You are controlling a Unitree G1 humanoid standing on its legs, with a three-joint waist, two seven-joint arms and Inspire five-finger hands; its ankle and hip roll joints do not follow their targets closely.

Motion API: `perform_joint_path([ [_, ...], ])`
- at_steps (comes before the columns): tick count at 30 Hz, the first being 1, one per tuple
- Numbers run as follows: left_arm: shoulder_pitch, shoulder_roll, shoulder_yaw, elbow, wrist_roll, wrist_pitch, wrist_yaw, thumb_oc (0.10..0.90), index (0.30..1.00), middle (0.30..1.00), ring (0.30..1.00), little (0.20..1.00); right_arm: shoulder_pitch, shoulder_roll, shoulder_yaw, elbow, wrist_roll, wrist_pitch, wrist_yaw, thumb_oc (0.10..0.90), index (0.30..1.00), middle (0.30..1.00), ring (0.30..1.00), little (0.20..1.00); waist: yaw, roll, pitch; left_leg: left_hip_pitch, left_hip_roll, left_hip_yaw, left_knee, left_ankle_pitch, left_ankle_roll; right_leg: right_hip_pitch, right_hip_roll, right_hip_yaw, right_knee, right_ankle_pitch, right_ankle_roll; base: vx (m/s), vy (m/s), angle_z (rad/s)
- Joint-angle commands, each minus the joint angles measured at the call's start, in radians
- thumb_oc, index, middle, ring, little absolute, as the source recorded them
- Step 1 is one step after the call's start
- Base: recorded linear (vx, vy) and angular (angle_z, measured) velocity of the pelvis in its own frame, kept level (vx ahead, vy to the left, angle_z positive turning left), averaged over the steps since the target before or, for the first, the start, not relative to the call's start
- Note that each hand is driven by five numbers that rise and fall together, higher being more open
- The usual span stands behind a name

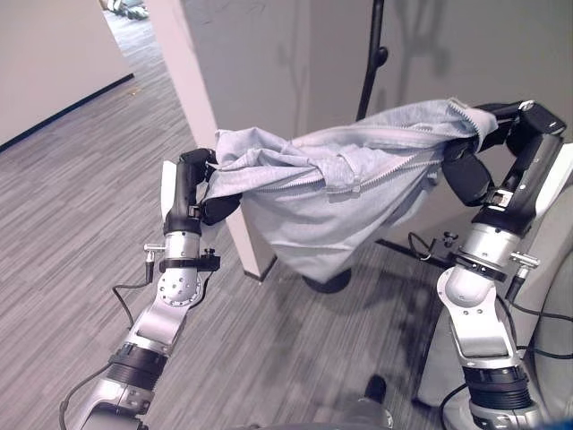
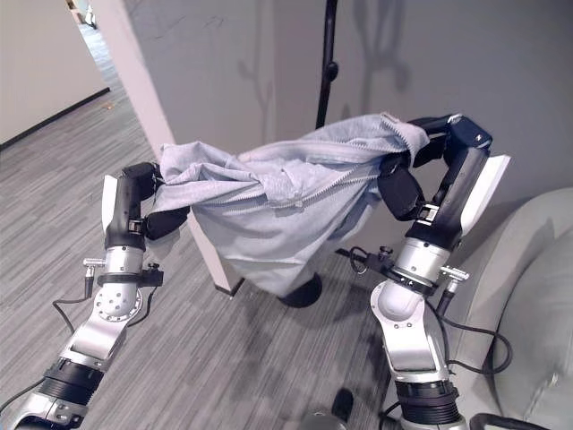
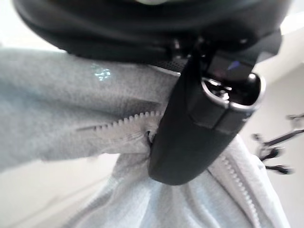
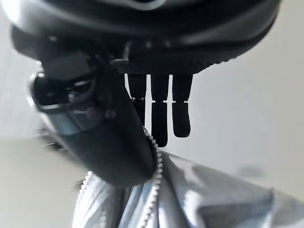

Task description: Hang the clothes on the sofa on the clothes rack.

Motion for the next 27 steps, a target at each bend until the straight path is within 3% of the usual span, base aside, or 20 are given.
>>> perform_joint_path([
  [1,-0.096,0.141,0.067,-0.096,-0.008,-0.100,0.095,0.400,0.300,0.300,0.300,0.300,-0.075,-0.024,-0.146,-0.166,-0.114,-0.023,-0.104,0.400,0.300,0.300,0.300,0.300,0.007,-0.128,-0.094,0.004,0.018,0.019,0.018,-0.079,0.026,0.041,-0.116,0.150,-0.097,0.213,0.092,0.35,-0.568,0.33],
  [3,-0.077,0.156,0.077,-0.105,0.018,-0.108,0.111,0.400,0.300,0.300,0.300,0.300,-0.087,-0.040,-0.151,-0.183,-0.142,-0.027,-0.105,0.400,0.300,0.300,0.300,0.300,0.020,-0.143,-0.114,0.039,0.050,0.033,-0.003,-0.068,-0.005,0.032,-0.081,0.169,-0.080,0.182,0.092,0.29,-0.401,0.17],
  [5,-0.062,0.182,0.116,-0.126,0.080,-0.100,0.151,0.400,0.300,0.300,0.300,0.300,-0.098,-0.061,-0.151,-0.205,-0.157,-0.048,-0.090,0.400,0.300,0.300,0.300,0.300,0.035,-0.148,-0.128,0.075,0.105,0.044,-0.035,-0.028,-0.039,0.029,-0.040,0.133,-0.053,0.083,0.092,0.31,-0.426,-0.53],
  [6,-0.055,0.184,0.183,-0.152,0.099,-0.110,0.240,0.400,0.300,0.300,0.300,0.300,-0.113,-0.080,-0.130,-0.202,-0.123,-0.076,-0.066,0.400,0.300,0.300,0.300,0.300,0.029,-0.125,-0.122,0.072,0.173,0.019,-0.014,0.111,-0.061,0.018,0.028,0.130,0.009,0.034,0.088,0.32,-0.436,-0.66],
  [8,-0.066,0.223,0.253,-0.174,0.169,-0.088,0.306,0.400,0.300,0.300,0.300,0.300,-0.143,-0.119,-0.075,-0.171,-0.044,-0.142,-0.021,0.400,0.300,0.300,0.300,0.300,0.034,-0.116,-0.120,0.022,0.226,-0.009,0.095,0.239,-0.046,0.041,0.103,0.108,-0.016,-0.020,0.040,0.22,-0.444,-0.39],
  [10,-0.077,0.247,0.294,-0.183,0.213,-0.080,0.349,0.400,0.300,0.300,0.300,0.300,-0.155,-0.150,-0.052,-0.147,0.005,-0.169,-0.004,0.400,0.300,0.300,0.300,0.300,0.054,-0.132,-0.102,-0.079,0.265,-0.025,0.271,0.331,-0.022,0.094,0.142,0.086,-0.047,-0.062,-0.004,0.12,-0.335,-0.33],
  [11,-0.078,0.247,0.294,-0.183,0.216,-0.079,0.352,0.400,0.300,0.300,0.300,0.300,-0.159,-0.151,-0.052,-0.144,0.007,-0.171,-0.004,0.400,0.300,0.300,0.300,0.300,0.050,-0.131,-0.101,-0.090,0.268,-0.032,0.279,0.334,-0.021,0.093,0.144,0.081,-0.051,-0.057,-0.009,0.18,-0.388,-0.12],
  [12,-0.088,0.248,0.350,-0.204,0.232,-0.071,0.401,0.400,0.300,0.300,0.300,0.300,-0.162,-0.172,-0.033,-0.133,0.019,-0.178,0.024,0.400,0.300,0.300,0.300,0.300,0.088,-0.157,-0.078,-0.192,0.203,-0.077,0.388,0.272,0.003,0.139,0.167,0.075,-0.081,-0.099,-0.045,0.20,-0.320,0.06],
  [13,-0.079,0.248,0.381,-0.211,0.264,-0.058,0.425,0.400,0.300,0.300,0.300,0.300,-0.155,-0.174,-0.027,-0.140,0.027,-0.190,0.047,0.400,0.300,0.300,0.300,0.300,0.115,-0.166,-0.068,-0.257,0.122,-0.115,0.383,0.191,0.013,0.159,0.174,0.075,-0.099,-0.111,-0.048,0.29,-0.306,0.20],
  [14,-0.063,0.241,0.402,-0.223,0.284,-0.062,0.431,0.400,0.300,0.300,0.300,0.300,-0.147,-0.174,-0.031,-0.149,0.030,-0.203,0.061,0.400,0.300,0.300,0.300,0.300,0.120,-0.174,-0.070,-0.295,0.079,-0.121,0.361,0.150,0.021,0.181,0.169,0.068,-0.118,-0.111,-0.039,0.31,0.001,0.23],
  [15,-0.036,0.223,0.430,-0.257,0.310,-0.063,0.437,0.400,0.300,0.300,0.300,0.300,-0.136,-0.176,-0.044,-0.158,0.012,-0.216,0.072,0.400,0.300,0.300,0.300,0.300,0.142,-0.166,-0.076,-0.340,0.058,-0.096,0.223,0.114,0.017,0.215,0.178,0.053,-0.150,-0.122,-0.016,0.25,0.059,0.29],
  [17,-0.023,0.217,0.436,-0.266,0.313,-0.063,0.433,0.400,0.300,0.300,0.300,0.300,-0.135,-0.180,-0.044,-0.155,0.010,-0.221,0.069,0.400,0.300,0.300,0.300,0.300,0.155,-0.159,-0.093,-0.348,0.035,-0.097,0.121,0.141,0.012,0.235,0.183,0.048,-0.170,-0.123,-0.007,0.24,0.108,0.17],
  [18,-0.019,0.217,0.432,-0.264,0.322,-0.065,0.428,0.400,0.300,0.300,0.300,0.300,-0.140,-0.183,-0.041,-0.145,-0.003,-0.223,0.056,0.400,0.300,0.300,0.300,0.300,0.179,-0.151,-0.098,-0.372,0.019,-0.126,0.055,0.189,-0.004,0.257,0.189,0.050,-0.185,-0.130,-0.001,0.32,0.166,0.11],
  [19,-0.018,0.206,0.427,-0.239,0.331,-0.050,0.422,0.400,0.300,0.300,0.300,0.300,-0.134,-0.172,-0.046,-0.132,-0.016,-0.215,0.047,0.400,0.300,0.300,0.300,0.300,0.171,-0.131,-0.120,-0.321,0.006,-0.166,-0.036,0.189,-0.005,0.272,0.193,0.056,-0.182,-0.144,0.007,0.24,0.101,-0.08],
  [20,-0.021,0.206,0.424,-0.235,0.332,-0.051,0.424,0.400,0.300,0.300,0.300,0.300,-0.132,-0.171,-0.045,-0.132,-0.019,-0.215,0.045,0.400,0.300,0.300,0.300,0.300,0.167,-0.129,-0.119,-0.318,0.006,-0.171,-0.040,0.192,-0.005,0.277,0.195,0.051,-0.183,-0.145,0.007,0.20,0.098,-0.13],
  [25,-0.068,0.240,0.357,-0.179,0.339,-0.039,0.351,0.400,0.300,0.300,0.300,0.300,-0.102,-0.155,-0.094,-0.119,-0.090,-0.138,0.010,0.400,0.300,0.300,0.300,0.300,0.123,-0.124,-0.188,-0.235,-0.049,-0.135,-0.096,0.157,0.024,0.298,0.127,0.060,-0.151,-0.128,0.031,0.25,0.222,-0.08],
  [27,-0.113,0.280,0.324,-0.137,0.361,-0.027,0.336,0.400,0.300,0.300,0.300,0.300,-0.120,-0.148,-0.104,-0.091,-0.124,-0.094,-0.028,0.400,0.300,0.300,0.300,0.300,0.111,-0.126,-0.194,-0.188,-0.085,-0.109,-0.104,0.126,0.058,0.280,0.085,0.090,-0.093,-0.093,0.043,0.20,0.303,-0.04],
])
